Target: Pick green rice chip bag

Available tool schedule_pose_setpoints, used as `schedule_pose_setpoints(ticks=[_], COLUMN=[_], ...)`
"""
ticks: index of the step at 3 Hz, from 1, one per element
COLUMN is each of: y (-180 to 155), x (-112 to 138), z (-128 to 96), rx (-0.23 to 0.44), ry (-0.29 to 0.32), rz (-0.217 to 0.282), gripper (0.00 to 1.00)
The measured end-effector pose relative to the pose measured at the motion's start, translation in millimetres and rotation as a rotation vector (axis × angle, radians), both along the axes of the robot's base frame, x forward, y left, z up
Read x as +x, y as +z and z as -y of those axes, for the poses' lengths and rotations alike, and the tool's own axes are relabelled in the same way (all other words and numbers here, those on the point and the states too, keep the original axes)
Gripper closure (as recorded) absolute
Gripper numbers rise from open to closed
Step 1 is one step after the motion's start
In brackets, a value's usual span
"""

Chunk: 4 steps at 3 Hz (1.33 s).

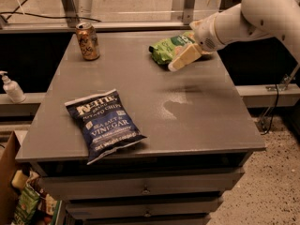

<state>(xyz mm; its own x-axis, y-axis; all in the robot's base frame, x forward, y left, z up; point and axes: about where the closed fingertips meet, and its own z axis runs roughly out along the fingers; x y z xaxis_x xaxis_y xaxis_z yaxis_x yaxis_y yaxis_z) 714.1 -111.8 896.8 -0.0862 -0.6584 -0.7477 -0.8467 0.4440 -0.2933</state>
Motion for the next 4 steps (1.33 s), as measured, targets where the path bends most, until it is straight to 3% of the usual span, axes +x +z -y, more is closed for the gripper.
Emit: schedule_pose_setpoints(ticks=[3, 4], y=[-21.9, -29.5], x=[39.1, 48.5], z=[-18.7, -18.5], rx=[-0.006, -0.01], ry=[-0.005, -0.004], rz=[-0.001, -0.006], gripper=[0.0, 0.17])
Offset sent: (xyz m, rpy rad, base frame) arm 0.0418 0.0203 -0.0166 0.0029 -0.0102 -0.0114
